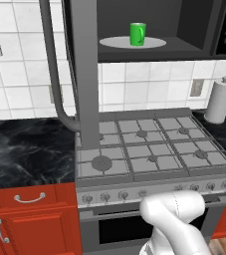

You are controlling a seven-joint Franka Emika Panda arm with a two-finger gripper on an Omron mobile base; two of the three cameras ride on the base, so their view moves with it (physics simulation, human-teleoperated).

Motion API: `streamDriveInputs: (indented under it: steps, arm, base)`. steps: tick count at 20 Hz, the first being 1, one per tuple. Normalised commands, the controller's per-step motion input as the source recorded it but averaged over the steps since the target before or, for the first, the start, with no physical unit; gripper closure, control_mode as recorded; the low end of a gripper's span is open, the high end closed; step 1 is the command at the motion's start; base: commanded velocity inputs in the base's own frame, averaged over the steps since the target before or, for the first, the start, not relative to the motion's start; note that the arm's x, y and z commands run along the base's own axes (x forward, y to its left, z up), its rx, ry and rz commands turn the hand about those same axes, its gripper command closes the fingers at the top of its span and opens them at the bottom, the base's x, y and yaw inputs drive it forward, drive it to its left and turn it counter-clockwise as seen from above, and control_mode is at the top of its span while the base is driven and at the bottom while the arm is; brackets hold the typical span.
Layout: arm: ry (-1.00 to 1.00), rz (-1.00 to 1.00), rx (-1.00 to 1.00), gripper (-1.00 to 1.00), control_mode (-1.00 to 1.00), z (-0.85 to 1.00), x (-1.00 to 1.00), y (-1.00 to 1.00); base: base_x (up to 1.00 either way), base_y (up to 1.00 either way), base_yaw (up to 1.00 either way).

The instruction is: Pick the mug from the counter and place it inside the microwave. Then close the microwave.

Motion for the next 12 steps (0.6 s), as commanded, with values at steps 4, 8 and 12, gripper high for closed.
streamDriveInputs:
  steps: [4, 8, 12]
  arm:
    - [0.00, -0.12, -0.02, -1.00, -1.00, 0.00, -0.23, 0.23]
    - [0.00, -0.15, -0.02, -1.00, -1.00, 0.00, -0.40, 0.30]
    - [-0.04, -0.20, 0.00, -1.00, -1.00, 0.00, -0.54, 0.14]
  base:
    - [0.00, 0.00, 0.00]
    - [0.00, 0.00, 0.00]
    - [0.00, 0.00, 0.00]
